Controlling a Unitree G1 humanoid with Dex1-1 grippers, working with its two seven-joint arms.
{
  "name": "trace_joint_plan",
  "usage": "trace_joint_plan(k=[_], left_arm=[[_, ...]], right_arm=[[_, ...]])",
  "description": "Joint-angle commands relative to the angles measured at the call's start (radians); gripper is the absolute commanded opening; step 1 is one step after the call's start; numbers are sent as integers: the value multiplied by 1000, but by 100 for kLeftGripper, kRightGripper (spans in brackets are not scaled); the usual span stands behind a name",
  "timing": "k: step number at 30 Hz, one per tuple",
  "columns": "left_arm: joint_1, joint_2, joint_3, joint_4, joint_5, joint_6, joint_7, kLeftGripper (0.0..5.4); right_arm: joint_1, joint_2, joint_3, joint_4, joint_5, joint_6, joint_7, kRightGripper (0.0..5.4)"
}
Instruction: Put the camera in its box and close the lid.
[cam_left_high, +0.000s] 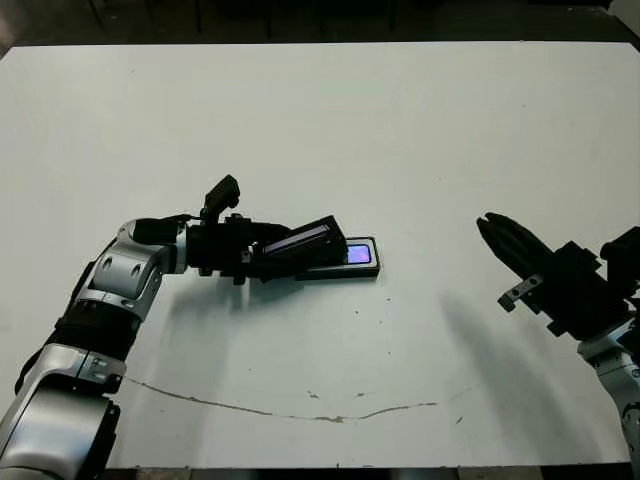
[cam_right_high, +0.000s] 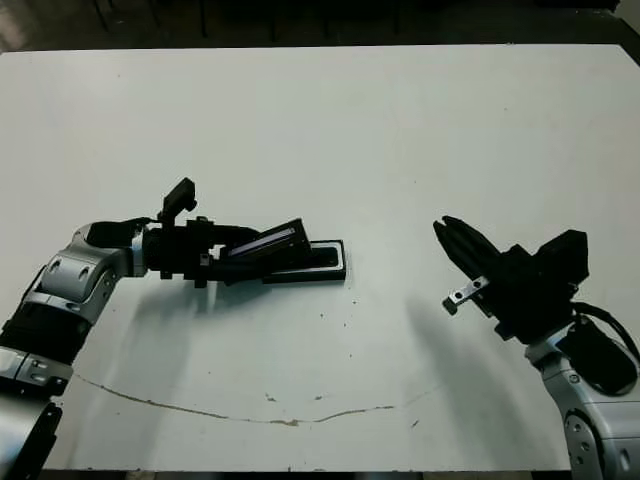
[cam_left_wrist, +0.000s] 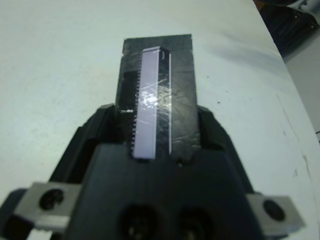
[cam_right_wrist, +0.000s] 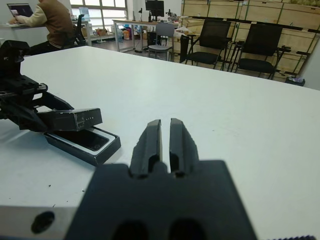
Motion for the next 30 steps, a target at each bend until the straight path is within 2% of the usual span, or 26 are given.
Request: trace_joint_plan(k=[1, 8, 13, 18, 22, 30], left_arm=[[35, -15, -39, 38, 29, 0, -2, 279], [68, -61, -72, 17, 87, -107, 96, 279], [84, -76, -123, -33, 138, -111, 168, 279], [67, -84, -157, -12, 145, -129, 153, 279], [55, -83, -172, -5, 137, -118, 138, 279], [30, -84, -201, 29, 146, -132, 111, 279]], right_arm=[[8, -12, -7, 23, 4, 4, 17, 0], [12, -14, -17, 28, 0, -2, 30, 0], [21, -10, -19, 0, -9, 21, 2, 0], [21, -2, -21, 18, -9, -17, 21, 0], [24, -14, -21, -8, -7, 16, 4, 0], [31, -13, -22, -10, -5, 15, 4, 0]])
